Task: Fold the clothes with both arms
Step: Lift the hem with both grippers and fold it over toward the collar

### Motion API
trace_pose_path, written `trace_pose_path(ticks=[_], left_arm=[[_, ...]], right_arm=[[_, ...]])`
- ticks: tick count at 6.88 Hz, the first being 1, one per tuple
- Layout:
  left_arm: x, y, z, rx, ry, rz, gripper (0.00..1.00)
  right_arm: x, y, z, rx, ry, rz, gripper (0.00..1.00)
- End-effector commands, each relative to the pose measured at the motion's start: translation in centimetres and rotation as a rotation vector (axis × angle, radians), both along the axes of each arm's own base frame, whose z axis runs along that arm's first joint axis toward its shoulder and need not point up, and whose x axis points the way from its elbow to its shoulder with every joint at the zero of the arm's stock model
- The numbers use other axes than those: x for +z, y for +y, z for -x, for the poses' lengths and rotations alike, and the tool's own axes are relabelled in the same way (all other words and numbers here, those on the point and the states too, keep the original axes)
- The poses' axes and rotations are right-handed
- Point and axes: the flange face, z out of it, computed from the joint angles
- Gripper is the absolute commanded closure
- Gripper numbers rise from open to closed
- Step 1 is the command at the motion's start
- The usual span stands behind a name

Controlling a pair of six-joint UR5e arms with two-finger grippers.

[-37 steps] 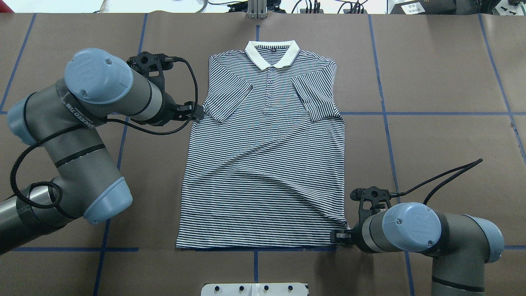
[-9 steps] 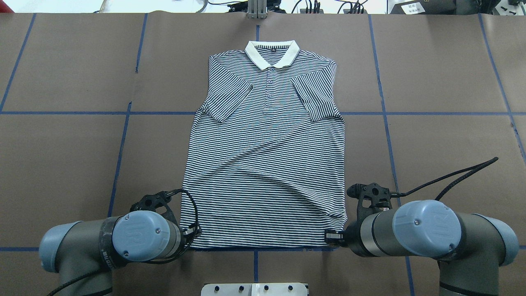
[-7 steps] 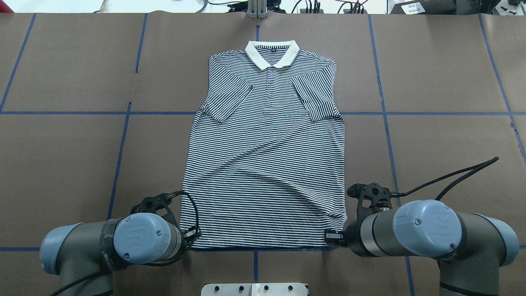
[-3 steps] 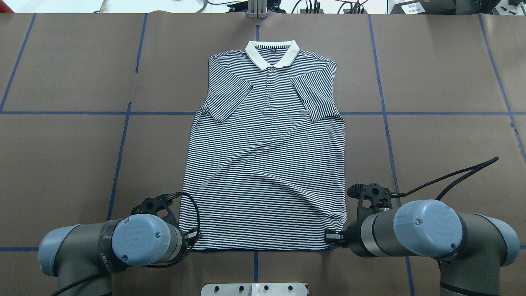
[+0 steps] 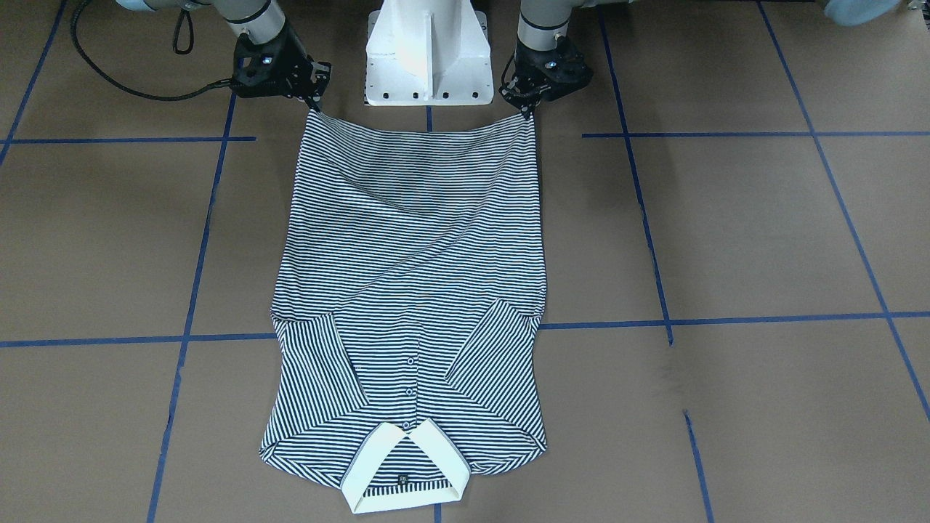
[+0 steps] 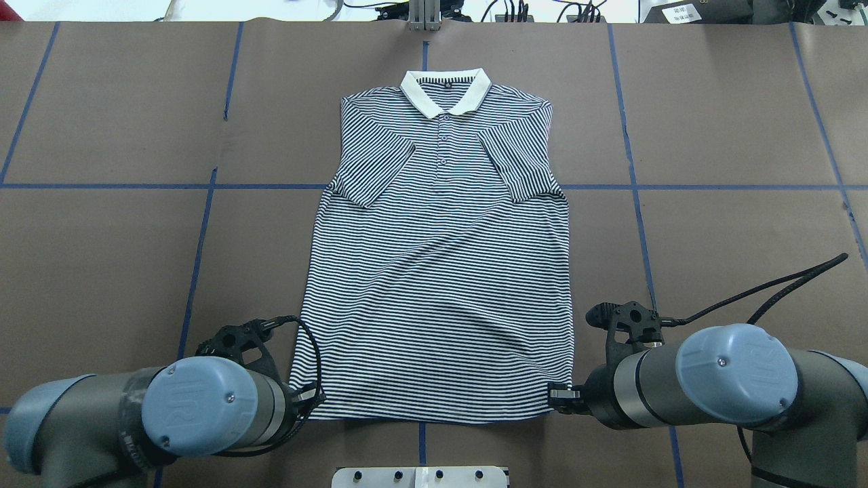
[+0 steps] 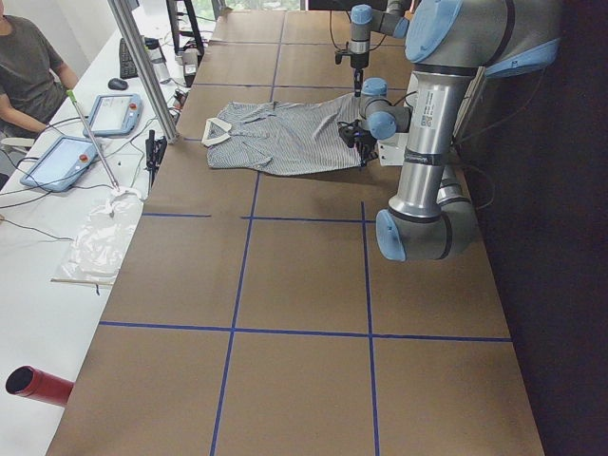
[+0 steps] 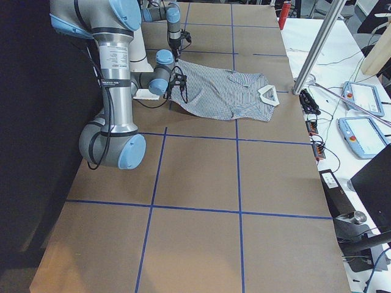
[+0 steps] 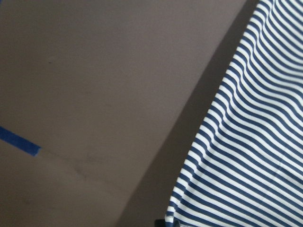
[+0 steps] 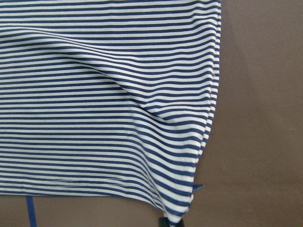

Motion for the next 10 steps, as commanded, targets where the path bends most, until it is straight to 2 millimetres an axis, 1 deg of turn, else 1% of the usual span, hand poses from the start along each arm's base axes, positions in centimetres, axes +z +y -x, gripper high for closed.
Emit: trace_pose_path(ticks=[1,2,3,4,5,6,7,8,9,10], left_arm=[[-4.1,5.0,4.7,0.092,0.032,-0.004,1.00],[-5.1,7.1,6.1,0.139,0.037,-0.001,1.00],[-6.1,9.0,7.3,0.177,0.054,0.003,1.00],[-7.1,9.5,8.5,0.190,0.089,0.002,1.00],[-7.1,9.1,8.8,0.180,0.091,0.002,1.00],[-7.4,6.6,9.3,0.124,0.096,-0.011,1.00],[-7.4,3.2,10.2,0.085,0.097,-0.070,1.00],[-7.2,-0.4,11.1,0.076,0.078,-0.163,1.00],[-6.6,-3.5,10.6,0.060,0.044,-0.210,1.00],[-5.2,-7.3,10.1,0.041,0.013,-0.261,1.00]], right_arm=[[-1.1,1.3,-2.9,-0.052,-0.033,0.031,1.00],[-0.9,2.2,-5.3,-0.076,-0.030,0.048,1.00],[-1.0,3.3,-6.8,-0.117,-0.034,0.074,1.00],[-1.9,3.7,-7.2,-0.134,-0.055,0.082,1.00],[-2.0,3.7,-7.0,-0.131,-0.058,0.078,1.00],[-2.5,1.9,-6.8,-0.085,-0.071,0.058,1.00],[-3.1,-2.5,-6.2,0.001,-0.088,0.032,1.00],[-4.1,-7.0,-6.0,0.054,-0.105,-0.041,1.00],[-3.7,-11.5,-6.6,0.095,-0.088,-0.122,1.00],[-3.8,-16.9,-6.4,0.143,-0.066,-0.185,1.00]])
